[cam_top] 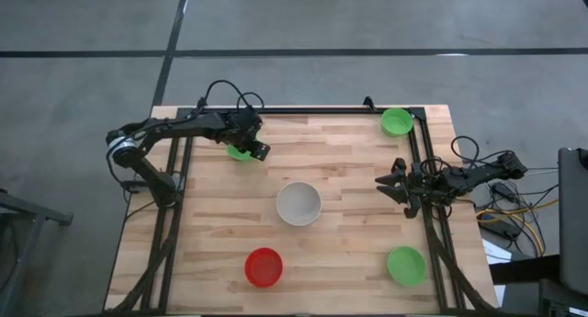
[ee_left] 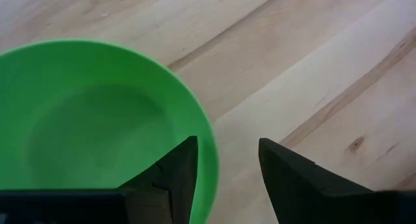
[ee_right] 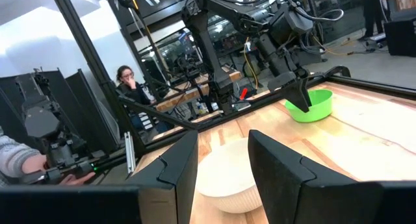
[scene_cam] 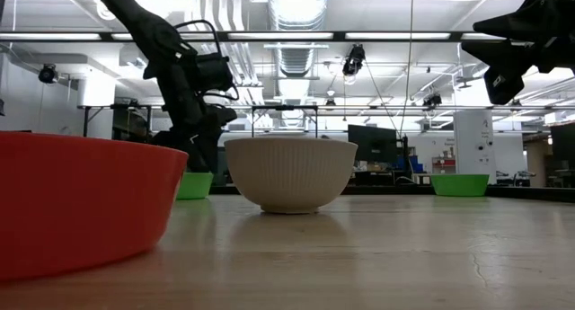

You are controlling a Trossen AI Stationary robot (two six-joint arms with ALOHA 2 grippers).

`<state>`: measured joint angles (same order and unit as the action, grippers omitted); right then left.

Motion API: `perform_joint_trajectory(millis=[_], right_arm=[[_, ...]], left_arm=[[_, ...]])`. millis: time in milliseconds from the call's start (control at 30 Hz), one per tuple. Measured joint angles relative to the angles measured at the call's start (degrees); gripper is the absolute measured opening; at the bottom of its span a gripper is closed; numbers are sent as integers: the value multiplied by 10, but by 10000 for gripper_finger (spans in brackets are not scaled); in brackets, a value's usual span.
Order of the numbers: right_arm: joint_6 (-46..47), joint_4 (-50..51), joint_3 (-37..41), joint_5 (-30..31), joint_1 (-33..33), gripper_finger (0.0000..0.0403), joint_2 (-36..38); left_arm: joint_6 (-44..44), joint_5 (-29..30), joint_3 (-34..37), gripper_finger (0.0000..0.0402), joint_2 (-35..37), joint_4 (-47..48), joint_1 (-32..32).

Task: Nest bowls inside each other
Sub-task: Stack the top left green bowl on the top of the gray bowl

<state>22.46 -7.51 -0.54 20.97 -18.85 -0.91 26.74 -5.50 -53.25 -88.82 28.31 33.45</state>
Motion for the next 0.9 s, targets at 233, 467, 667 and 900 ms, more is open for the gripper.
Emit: perform_joint_trajectory(millis=[233,467,667,900], right_arm=[[0,0,0,0,0,132,0],[0,0,0,0,0,132,0],[0,0,0,0,0,132,0],[0,0,0,0,0,132,0]], left_arm=[[-1,5,0,168,0,0,0],[-1,10,0,168,-13,8,0],[-6,9,0,167,-14,8,0],[-7,8,0,164,-14,10,0]])
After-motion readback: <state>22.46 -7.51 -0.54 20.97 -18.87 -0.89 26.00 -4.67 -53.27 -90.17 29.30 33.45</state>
